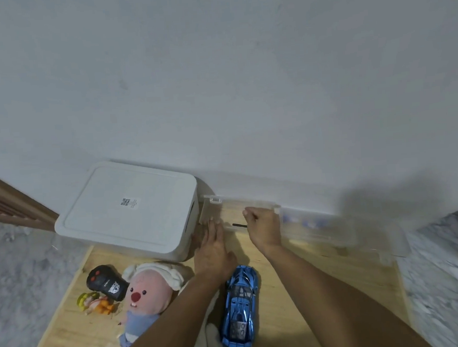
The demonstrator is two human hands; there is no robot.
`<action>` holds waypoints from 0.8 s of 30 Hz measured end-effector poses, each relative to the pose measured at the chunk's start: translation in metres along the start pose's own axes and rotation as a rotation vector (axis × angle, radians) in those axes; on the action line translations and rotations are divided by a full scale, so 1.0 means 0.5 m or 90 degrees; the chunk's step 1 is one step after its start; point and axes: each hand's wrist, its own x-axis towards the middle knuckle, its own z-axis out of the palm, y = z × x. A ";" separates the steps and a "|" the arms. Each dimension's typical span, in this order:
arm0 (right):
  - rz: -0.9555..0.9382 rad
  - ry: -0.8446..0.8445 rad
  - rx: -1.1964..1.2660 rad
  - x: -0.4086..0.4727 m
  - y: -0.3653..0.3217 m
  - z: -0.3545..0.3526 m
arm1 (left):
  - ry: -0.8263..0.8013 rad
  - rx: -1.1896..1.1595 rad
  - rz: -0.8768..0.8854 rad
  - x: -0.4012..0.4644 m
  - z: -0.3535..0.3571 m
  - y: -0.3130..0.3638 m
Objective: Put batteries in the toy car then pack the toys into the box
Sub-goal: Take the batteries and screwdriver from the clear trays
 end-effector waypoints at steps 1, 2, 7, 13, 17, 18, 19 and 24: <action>-0.010 -0.034 -0.052 0.009 0.003 0.003 | -0.004 0.004 0.005 0.001 0.000 -0.003; -0.013 -0.068 -0.101 0.017 0.003 0.004 | -0.007 0.005 0.007 0.001 0.000 -0.005; -0.043 -0.197 -0.353 0.056 -0.006 0.006 | -0.013 0.019 0.011 0.006 0.005 -0.011; -0.074 -0.255 -0.503 0.079 -0.007 0.016 | 0.004 0.005 0.024 0.006 0.009 -0.013; -0.128 -0.256 -0.526 0.084 -0.006 0.013 | 0.013 0.006 0.027 0.003 0.011 -0.011; -0.133 -0.258 -0.520 0.084 -0.006 0.011 | 0.012 0.009 0.025 0.003 0.011 -0.011; -0.126 -0.256 -0.500 0.082 -0.006 0.008 | 0.011 0.014 0.023 0.003 0.011 -0.010; -0.093 -0.184 -0.301 0.053 -0.015 -0.009 | -0.008 0.019 0.006 0.001 0.007 -0.002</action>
